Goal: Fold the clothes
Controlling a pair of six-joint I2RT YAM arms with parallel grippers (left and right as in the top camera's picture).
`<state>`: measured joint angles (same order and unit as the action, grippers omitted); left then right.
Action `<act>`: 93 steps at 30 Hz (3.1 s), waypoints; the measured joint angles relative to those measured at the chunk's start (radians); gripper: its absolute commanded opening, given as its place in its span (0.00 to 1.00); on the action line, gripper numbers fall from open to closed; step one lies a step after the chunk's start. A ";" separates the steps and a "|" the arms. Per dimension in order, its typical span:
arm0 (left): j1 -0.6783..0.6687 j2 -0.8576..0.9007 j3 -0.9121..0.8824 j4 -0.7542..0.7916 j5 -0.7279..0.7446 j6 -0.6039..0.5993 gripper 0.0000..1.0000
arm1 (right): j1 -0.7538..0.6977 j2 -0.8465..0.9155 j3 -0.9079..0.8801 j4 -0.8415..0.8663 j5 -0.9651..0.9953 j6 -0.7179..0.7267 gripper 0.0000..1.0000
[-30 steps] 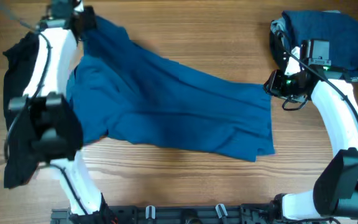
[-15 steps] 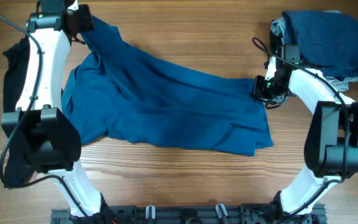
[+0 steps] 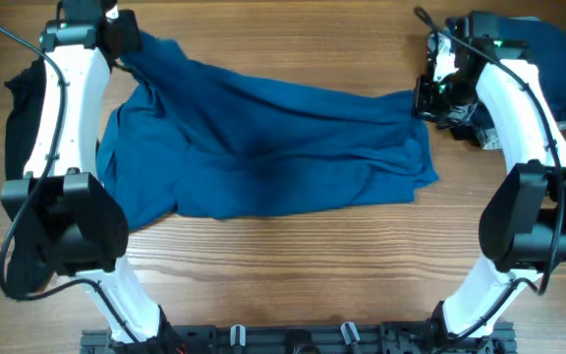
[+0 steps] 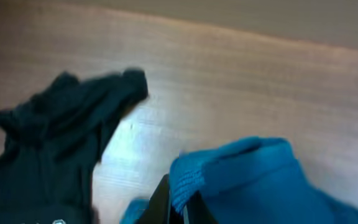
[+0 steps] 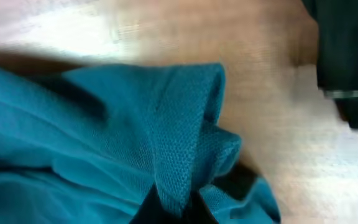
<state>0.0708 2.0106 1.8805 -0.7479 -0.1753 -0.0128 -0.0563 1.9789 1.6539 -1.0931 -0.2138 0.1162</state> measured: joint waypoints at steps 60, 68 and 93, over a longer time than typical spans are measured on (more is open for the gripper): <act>0.027 -0.180 -0.546 -0.305 0.180 -0.222 1.00 | -0.137 -0.016 -0.111 0.029 -0.039 -0.174 0.81; 0.035 -0.562 -0.526 -0.190 0.173 -0.264 1.00 | -0.137 0.080 -0.111 0.179 -0.075 -0.299 0.73; 0.035 -0.595 -0.526 -0.179 0.174 -0.267 1.00 | -0.261 0.090 -0.001 0.007 -0.099 -0.180 0.04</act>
<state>0.1059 1.4155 1.3548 -0.9264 -0.0017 -0.2798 -0.3168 2.0689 1.6527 -1.0863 -0.3126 -0.0639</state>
